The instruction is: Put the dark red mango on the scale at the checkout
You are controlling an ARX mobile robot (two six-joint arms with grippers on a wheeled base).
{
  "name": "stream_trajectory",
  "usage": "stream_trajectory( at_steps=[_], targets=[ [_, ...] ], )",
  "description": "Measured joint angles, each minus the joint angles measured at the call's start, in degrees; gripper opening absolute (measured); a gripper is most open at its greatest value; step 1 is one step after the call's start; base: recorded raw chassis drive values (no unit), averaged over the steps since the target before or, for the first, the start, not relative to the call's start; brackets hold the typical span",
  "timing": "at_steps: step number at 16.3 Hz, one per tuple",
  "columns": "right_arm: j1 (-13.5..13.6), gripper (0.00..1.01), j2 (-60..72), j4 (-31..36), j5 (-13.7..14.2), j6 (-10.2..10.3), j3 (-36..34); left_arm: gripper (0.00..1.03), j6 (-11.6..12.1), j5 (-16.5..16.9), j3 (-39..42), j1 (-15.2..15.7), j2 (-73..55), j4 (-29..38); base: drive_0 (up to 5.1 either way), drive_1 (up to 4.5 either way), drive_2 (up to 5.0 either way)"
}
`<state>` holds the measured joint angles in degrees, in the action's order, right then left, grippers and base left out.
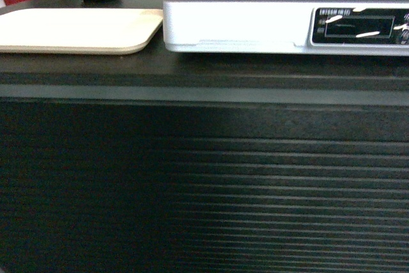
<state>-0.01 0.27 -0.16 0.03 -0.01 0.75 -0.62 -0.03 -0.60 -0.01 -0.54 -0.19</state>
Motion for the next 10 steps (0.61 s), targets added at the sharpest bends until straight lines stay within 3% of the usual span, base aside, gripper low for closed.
stream_trajectory(
  at_steps=[10],
  targets=[
    [0.0, 0.98, 0.0, 0.0, 0.0, 0.0, 0.0, 0.98, 0.0, 0.0, 0.0, 0.0, 0.0, 0.0, 0.0, 0.0, 0.0]
  ],
)
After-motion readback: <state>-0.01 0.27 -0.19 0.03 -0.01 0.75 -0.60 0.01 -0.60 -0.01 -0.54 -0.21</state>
